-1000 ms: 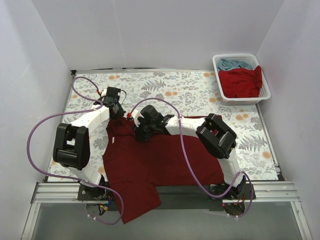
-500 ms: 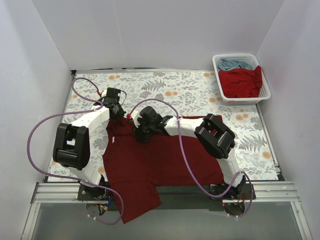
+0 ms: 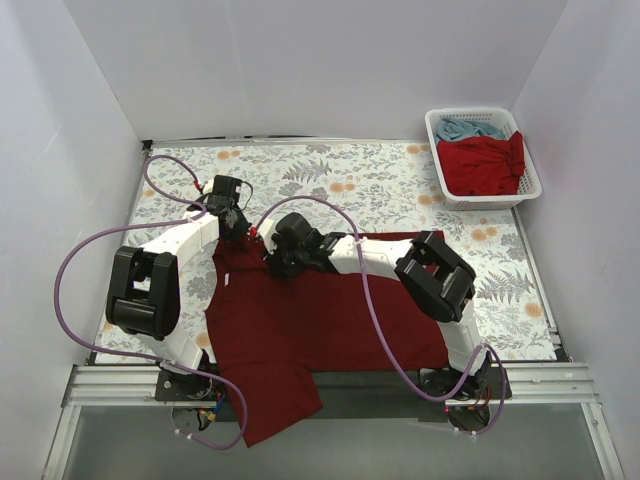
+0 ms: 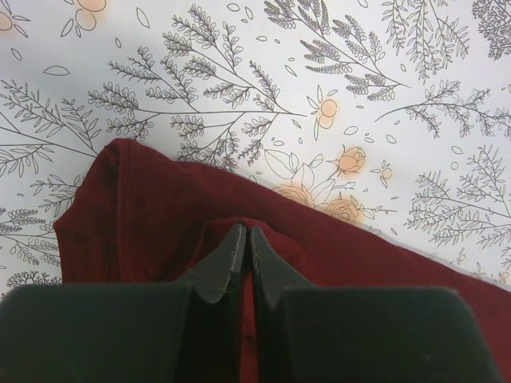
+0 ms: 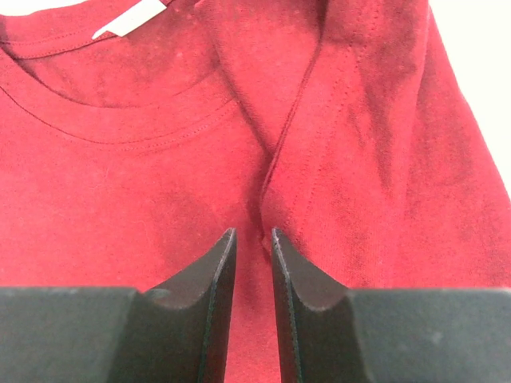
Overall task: Fold and stack the t-shirts
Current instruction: Fold the tshirt
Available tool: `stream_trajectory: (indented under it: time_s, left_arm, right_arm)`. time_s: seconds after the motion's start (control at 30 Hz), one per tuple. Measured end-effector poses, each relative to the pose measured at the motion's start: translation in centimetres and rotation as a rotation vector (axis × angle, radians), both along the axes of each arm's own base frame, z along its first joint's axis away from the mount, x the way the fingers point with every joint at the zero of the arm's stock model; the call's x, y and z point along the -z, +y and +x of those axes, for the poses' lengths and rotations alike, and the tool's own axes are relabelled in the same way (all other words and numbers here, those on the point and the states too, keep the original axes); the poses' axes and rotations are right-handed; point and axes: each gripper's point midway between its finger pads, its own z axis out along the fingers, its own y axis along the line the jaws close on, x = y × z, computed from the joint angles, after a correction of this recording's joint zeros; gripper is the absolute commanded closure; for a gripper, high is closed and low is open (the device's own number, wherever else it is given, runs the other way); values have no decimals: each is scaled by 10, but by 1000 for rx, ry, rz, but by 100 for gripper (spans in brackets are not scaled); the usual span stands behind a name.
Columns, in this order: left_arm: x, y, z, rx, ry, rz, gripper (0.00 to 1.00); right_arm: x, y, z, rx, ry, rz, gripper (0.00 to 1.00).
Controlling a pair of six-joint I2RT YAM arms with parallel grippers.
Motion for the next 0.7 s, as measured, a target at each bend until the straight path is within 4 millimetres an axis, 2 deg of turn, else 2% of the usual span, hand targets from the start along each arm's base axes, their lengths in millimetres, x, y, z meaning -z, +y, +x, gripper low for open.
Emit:
stream_trajectory:
  time_s: [0.2,0.33,0.47,0.63,0.7]
  left_arm:
    - [0,0,0,3,0,1,100]
    - [0,0,0,5,-1,0,100]
    - [0,-1,0,9,0,-1,100]
    - [0,-2,0,12,1,-5,100]
    - [0,-2,0,13,1,-6,100]
  right_arm:
    - [5,0,-1,0,-4,-11,69]
    - [19,-3,2,15,-3,-40,69]
    - [20,-3,5,30,-16,-43,70]
    - [20,-4,7,40,-24,-49,79]
    - [20,-4,8,41,-25,-49,89]
